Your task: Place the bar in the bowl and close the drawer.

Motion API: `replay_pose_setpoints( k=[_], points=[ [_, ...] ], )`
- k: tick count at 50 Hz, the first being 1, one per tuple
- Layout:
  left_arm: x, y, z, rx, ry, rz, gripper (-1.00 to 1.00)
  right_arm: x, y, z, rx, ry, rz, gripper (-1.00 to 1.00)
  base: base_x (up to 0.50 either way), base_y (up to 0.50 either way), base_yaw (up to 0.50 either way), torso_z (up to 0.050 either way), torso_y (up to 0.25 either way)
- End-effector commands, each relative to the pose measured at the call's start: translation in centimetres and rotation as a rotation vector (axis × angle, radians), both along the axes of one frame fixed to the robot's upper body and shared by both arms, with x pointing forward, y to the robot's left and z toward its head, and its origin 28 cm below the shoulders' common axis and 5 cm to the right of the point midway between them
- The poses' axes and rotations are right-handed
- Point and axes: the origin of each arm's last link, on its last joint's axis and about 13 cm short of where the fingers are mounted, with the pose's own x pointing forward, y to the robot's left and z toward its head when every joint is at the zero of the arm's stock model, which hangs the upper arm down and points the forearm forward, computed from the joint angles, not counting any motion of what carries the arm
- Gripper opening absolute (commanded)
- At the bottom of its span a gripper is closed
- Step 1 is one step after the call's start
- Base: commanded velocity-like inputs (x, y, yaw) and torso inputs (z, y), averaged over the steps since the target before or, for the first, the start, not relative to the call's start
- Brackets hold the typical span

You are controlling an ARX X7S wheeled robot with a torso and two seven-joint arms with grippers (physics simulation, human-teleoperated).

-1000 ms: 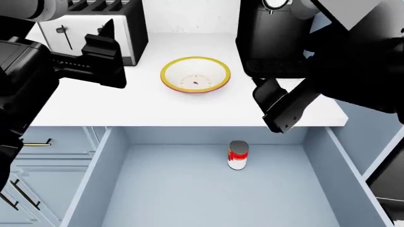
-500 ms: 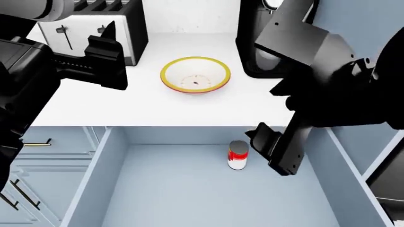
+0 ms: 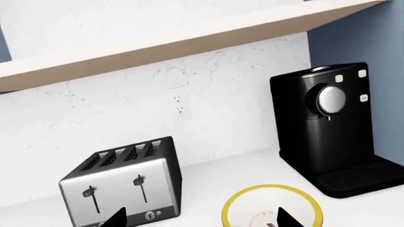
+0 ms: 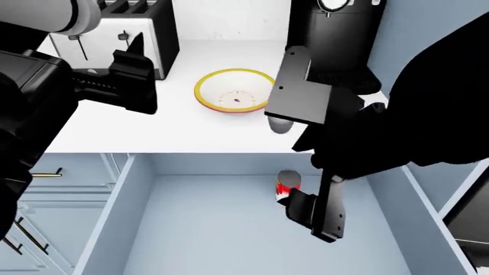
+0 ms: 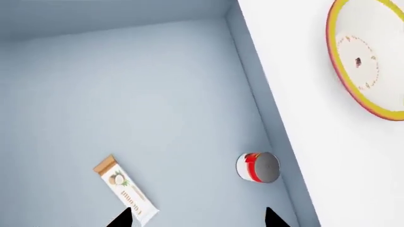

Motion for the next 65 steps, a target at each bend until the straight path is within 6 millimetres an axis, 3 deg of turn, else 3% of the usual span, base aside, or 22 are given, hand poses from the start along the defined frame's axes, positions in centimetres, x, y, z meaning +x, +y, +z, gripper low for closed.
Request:
replay_pose_setpoints(
  k=[1, 21, 65],
  points=[
    [0.1, -0.1, -0.1, 0.007, 0.009, -0.007, 1.00, 2.2, 1.3, -1.7, -0.026, 0.060, 0.142, 1.00, 0.00, 0.00, 0.00, 0.000, 0.000],
    [0.3, -0.2, 0.1, 0.017, 0.002, -0.011, 1.00, 4.2, 3.1, -4.6, -0.092, 0.145, 0.327, 1.00, 0.00, 0.00, 0.00, 0.000, 0.000],
    [0.6, 0.0, -0.6, -0.013, -0.001, -0.046, 1.00, 6.4, 6.1, -13.3, -0.111, 0.335, 0.416, 1.00, 0.00, 0.00, 0.00, 0.000, 0.000]
  ],
)
